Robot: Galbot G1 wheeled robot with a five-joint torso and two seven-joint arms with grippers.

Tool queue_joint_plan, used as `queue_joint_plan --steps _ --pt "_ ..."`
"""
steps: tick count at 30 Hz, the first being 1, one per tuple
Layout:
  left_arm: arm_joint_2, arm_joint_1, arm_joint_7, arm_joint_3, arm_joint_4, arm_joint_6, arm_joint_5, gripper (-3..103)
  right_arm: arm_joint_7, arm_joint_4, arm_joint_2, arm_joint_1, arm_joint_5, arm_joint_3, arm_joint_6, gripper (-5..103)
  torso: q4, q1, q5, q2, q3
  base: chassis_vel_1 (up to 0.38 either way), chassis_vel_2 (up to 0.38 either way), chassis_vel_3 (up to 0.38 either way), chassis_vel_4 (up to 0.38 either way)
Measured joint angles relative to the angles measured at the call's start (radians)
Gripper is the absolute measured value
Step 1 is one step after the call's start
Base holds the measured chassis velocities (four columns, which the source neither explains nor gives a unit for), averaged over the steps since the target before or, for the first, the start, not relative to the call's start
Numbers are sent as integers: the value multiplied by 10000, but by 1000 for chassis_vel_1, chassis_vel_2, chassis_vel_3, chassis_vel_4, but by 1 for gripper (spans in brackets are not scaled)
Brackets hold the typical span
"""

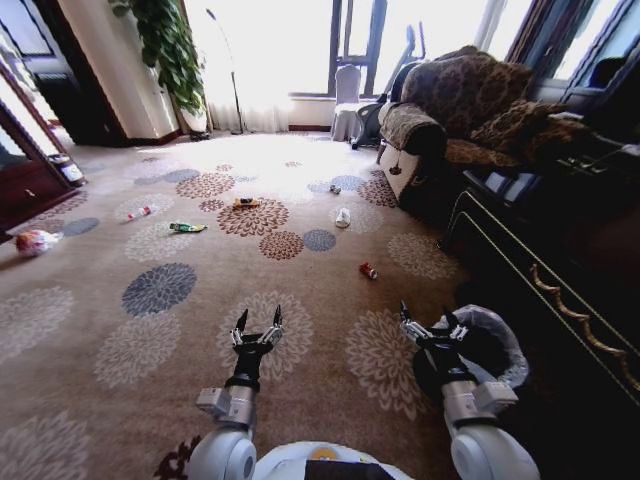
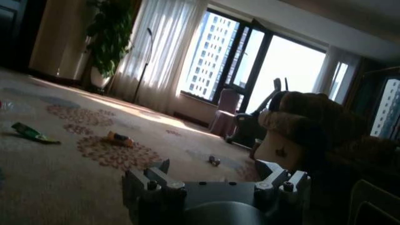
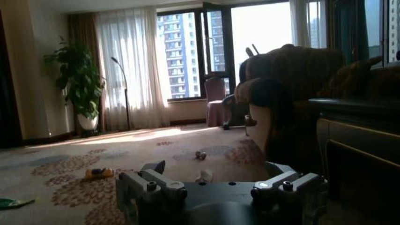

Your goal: Pick up the trash from the ground and place it into the trash bin.

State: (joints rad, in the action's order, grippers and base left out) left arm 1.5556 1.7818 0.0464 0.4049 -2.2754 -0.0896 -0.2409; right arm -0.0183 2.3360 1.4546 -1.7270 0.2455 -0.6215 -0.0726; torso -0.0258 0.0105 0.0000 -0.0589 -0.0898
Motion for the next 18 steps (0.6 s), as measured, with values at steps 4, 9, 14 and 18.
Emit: queue_joint_plan --steps 4,9,14,18 --pt "-35 0 3 0 44 3 -8 93 0 -52 -78 64 70 -7 -19 100 0 0 0 0 0 -162 -163 171 167" --pt "-52 -39 16 -90 198 54 -12 93 0 -572 -598 635 394 -217 -126 100 1 1 10 0 -1 -186 -169 157 162" --pt "-99 -103 21 -109 376 57 -23 93 -1 -1538 -2132 1425 1473 -884 -1353 100 -1 0 -1 0 -1 -24 -49 27 44" --pt "-88 -219 41 -12 497 57 -134 93 -3 -2346 -3217 1715 1920 -1422 -1842 100 -3 0 1 0 -1 59 34 -32 -22"
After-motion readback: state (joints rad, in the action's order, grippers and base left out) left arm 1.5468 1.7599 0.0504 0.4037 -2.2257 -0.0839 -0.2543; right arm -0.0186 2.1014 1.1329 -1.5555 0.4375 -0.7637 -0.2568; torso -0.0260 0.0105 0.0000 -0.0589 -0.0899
